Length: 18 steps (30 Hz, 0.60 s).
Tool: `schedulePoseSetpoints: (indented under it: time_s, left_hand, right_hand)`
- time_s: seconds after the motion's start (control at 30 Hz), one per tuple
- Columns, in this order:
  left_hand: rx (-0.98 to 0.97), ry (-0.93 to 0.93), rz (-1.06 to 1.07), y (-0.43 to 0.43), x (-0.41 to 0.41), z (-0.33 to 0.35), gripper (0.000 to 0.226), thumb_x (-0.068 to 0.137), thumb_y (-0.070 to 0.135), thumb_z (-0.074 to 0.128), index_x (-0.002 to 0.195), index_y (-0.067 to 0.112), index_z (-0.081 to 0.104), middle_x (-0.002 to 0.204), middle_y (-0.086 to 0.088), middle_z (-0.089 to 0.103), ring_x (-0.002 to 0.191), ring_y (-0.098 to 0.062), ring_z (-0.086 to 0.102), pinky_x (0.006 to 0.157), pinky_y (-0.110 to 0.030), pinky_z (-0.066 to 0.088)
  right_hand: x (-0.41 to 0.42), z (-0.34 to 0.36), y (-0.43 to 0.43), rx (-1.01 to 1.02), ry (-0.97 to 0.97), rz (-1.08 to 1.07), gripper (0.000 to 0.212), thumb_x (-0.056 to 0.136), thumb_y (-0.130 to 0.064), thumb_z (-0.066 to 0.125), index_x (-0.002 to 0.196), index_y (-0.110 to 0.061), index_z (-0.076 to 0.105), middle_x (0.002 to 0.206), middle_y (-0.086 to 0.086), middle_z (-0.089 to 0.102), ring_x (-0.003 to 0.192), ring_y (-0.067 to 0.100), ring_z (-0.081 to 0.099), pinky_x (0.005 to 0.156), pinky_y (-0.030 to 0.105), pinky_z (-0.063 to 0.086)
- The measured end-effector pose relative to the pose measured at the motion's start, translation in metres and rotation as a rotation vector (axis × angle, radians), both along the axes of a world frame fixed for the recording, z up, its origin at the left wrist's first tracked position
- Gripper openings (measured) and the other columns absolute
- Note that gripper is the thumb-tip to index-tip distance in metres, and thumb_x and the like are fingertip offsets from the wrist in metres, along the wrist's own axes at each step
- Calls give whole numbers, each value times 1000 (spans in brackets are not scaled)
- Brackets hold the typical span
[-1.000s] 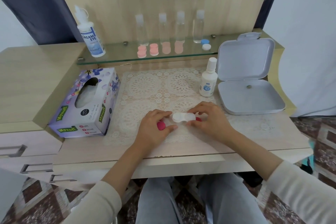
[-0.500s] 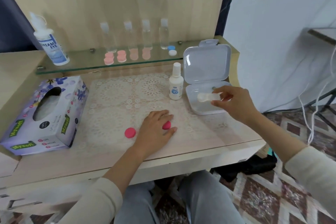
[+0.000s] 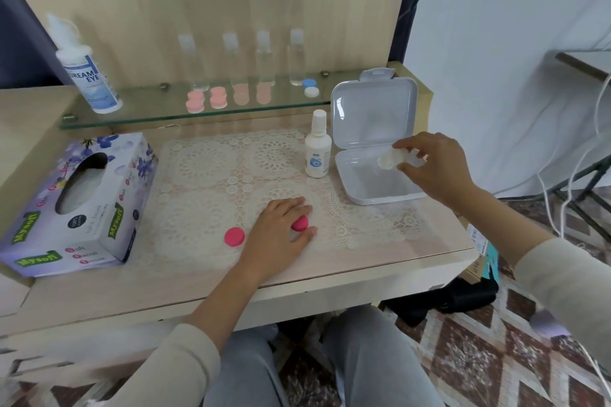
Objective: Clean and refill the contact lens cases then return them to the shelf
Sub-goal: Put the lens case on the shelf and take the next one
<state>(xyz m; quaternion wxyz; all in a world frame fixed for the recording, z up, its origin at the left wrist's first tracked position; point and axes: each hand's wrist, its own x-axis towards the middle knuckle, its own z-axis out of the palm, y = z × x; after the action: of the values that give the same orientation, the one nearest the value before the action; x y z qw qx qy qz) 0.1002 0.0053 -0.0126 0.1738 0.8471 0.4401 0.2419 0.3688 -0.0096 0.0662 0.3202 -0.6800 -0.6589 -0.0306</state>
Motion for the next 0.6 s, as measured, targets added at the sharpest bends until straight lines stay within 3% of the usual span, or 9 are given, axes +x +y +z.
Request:
schedulePoseSetpoints:
  time_s: [0.2,0.6]
  left_hand:
    - [8,-4,0,0,-1,-1,43,89,37,56,128,21,52,139,10,42,127,-7,29,103,-13,11]
    - [16,-18,9,0,-1,-1,42,88,36,57,127,21,53,138,10,43,127,-7,30,103,-12,10]
  right_hand:
    - [-5,-4,2,147,-264,51,33,62,5,78,92,-9,72,83,8,70,68,29,50,58,25,35]
    - [0,-9,6,229,-303,55,33,63,12,73,88,-9,73,79,6,69,65,30,51,53,23,37]
